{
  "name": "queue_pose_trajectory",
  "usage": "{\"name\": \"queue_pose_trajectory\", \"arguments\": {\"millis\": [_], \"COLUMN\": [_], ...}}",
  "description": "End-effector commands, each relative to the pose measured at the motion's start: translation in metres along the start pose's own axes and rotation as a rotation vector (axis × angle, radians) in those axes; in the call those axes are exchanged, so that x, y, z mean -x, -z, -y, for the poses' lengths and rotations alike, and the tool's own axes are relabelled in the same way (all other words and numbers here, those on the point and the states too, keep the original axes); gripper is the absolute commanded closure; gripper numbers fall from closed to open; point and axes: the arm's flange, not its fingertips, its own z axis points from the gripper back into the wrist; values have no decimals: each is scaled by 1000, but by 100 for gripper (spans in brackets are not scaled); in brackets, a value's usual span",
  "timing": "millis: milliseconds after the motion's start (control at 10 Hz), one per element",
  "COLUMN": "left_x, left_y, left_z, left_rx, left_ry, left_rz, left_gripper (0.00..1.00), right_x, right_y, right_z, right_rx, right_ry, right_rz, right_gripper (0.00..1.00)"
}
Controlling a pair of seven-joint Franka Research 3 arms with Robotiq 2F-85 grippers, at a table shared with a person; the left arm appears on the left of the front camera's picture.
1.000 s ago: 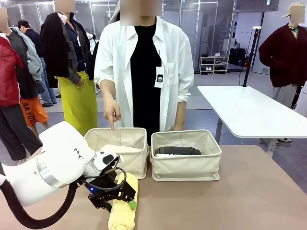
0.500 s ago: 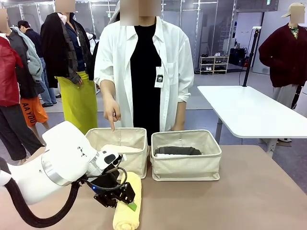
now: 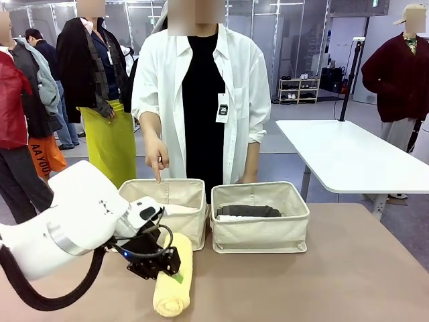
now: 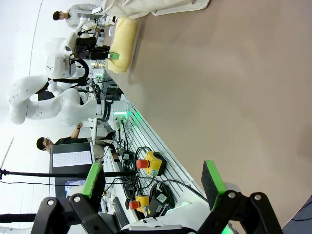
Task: Divide the towels into two baskets.
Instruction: Pick up one hotel-folded towel from the bottom of the table and place it in the Fabric basket indicated by the person.
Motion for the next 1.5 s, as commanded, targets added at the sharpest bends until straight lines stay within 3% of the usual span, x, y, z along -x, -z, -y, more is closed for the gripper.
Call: {"name": "queue_pose_trajectory", "arguments": {"millis": [0, 200, 600, 800, 1000, 1100, 1300, 1400], "left_x": [6, -5, -40, -58, -59, -53, -53, -57], "left_y": [-56, -97, -160, -176, -186, -176, -176, -178], "left_z": [11, -2, -19, -19, -22, -16, -16, -16], "left_rx": [-19, -52, -130, -199, -137, -210, -210, -203], "left_ry": [47, 257, 802, 993, 977, 970, 970, 990], "left_rz": [73, 137, -34, -103, -64, -110, -110, -106], "left_gripper": [69, 69, 69, 69, 69, 69, 69, 63], "right_x": [3, 3, 3, 3, 3, 3, 3, 3], "right_y": [-1, -1, -1, -1, -1, -1, -1, -1], "right_z": [-3, -3, -3, -3, -3, -3, -3, -3], "right_rx": [4, 4, 4, 4, 4, 4, 4, 4], "right_ry": [-6, -6, -6, -6, -6, -6, -6, -6], "right_rz": [-8, -8, -8, -8, -8, -8, -8, -8], "right_gripper": [0, 0, 0, 0, 0, 0, 0, 0]}}
